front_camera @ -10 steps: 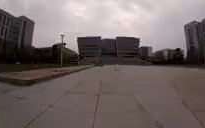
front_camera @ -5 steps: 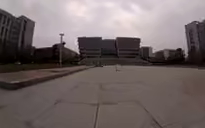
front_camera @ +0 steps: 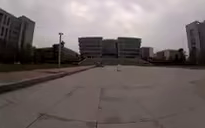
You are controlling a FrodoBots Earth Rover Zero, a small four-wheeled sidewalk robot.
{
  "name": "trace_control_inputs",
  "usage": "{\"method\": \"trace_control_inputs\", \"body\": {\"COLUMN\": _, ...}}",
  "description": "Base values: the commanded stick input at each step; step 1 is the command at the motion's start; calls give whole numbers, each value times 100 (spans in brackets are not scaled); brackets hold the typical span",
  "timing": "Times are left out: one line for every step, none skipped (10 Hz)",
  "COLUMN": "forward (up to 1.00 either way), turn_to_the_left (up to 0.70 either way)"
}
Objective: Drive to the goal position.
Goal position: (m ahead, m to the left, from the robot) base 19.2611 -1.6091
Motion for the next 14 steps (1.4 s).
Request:
{"method": "trace_control_inputs", "body": {"forward": 100, "turn_to_the_left": 0}}
{"method": "trace_control_inputs", "body": {"forward": 100, "turn_to_the_left": 0}}
{"method": "trace_control_inputs", "body": {"forward": 100, "turn_to_the_left": 0}}
{"method": "trace_control_inputs", "body": {"forward": 100, "turn_to_the_left": 0}}
{"method": "trace_control_inputs", "body": {"forward": 100, "turn_to_the_left": 0}}
{"method": "trace_control_inputs", "body": {"forward": 100, "turn_to_the_left": 0}}
{"method": "trace_control_inputs", "body": {"forward": 100, "turn_to_the_left": 0}}
{"method": "trace_control_inputs", "body": {"forward": 100, "turn_to_the_left": 0}}
{"method": "trace_control_inputs", "body": {"forward": 100, "turn_to_the_left": 0}}
{"method": "trace_control_inputs", "body": {"forward": 100, "turn_to_the_left": 0}}
{"method": "trace_control_inputs", "body": {"forward": 100, "turn_to_the_left": 0}}
{"method": "trace_control_inputs", "body": {"forward": 100, "turn_to_the_left": 0}}
{"method": "trace_control_inputs", "body": {"forward": 100, "turn_to_the_left": -3}}
{"method": "trace_control_inputs", "body": {"forward": 100, "turn_to_the_left": -22}}
